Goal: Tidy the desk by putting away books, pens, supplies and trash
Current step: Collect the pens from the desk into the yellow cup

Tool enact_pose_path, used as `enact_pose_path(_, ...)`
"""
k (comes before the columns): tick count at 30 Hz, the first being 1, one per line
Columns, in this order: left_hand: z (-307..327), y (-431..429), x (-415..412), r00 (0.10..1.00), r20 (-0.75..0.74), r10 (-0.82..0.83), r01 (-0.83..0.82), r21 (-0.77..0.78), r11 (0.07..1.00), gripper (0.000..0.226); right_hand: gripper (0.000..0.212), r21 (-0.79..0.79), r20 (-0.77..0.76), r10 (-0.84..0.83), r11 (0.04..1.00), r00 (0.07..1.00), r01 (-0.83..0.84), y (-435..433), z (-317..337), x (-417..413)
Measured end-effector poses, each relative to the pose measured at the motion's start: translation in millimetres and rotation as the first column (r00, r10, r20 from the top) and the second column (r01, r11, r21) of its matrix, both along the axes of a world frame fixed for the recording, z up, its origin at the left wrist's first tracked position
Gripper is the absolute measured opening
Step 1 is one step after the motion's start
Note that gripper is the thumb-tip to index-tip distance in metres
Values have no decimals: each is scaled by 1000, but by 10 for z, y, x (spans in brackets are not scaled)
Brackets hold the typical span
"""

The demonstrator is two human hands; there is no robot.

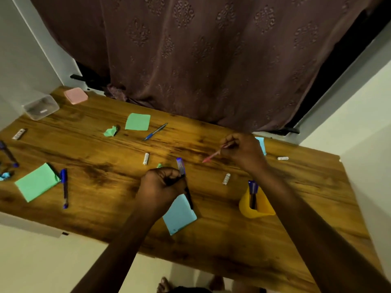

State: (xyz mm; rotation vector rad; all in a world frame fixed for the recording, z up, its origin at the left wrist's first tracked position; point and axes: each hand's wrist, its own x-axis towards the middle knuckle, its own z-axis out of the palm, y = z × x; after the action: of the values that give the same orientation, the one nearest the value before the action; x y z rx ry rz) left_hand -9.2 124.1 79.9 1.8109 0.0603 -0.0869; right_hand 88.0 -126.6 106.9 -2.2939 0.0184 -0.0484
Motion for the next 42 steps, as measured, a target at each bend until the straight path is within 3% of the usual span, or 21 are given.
enact_pose_path(6,159,-558,18,995,100,-22,25,-33,999,16,24,389,-74,-86,915,994,108,-365,152,-763)
enact_pose_path(13,282,-1299,-73,976,181,-120,136,-79,988,11,23,516,80,-237,841,968,164,-846,289,-1146)
enact_pose_path(17,206,-1655,-140,969,189,-157,171,-62,983,13,22,435,157,-235,889,959,147,-1088,207,-1259)
enact_pose_path(26,-236,-1945,-157,987,117,-110,86,198,976,30,18,250,34,-119,962,992,107,-1190,-420,-1269)
enact_pose_path(31,-377,-1958,-186,993,82,-89,55,350,935,15,22,136,-11,-48,989,999,49,-1167,-541,-1253)
enact_pose_path(36,-398,-1911,-205,999,18,-33,26,312,950,20,27,88,-14,15,996,1000,-14,-1141,-536,-1259)
enact_pose_path(42,-357,-1616,-239,996,-43,78,-64,256,965,24,24,158,215,-39,987,976,4,-1071,-179,-1164)
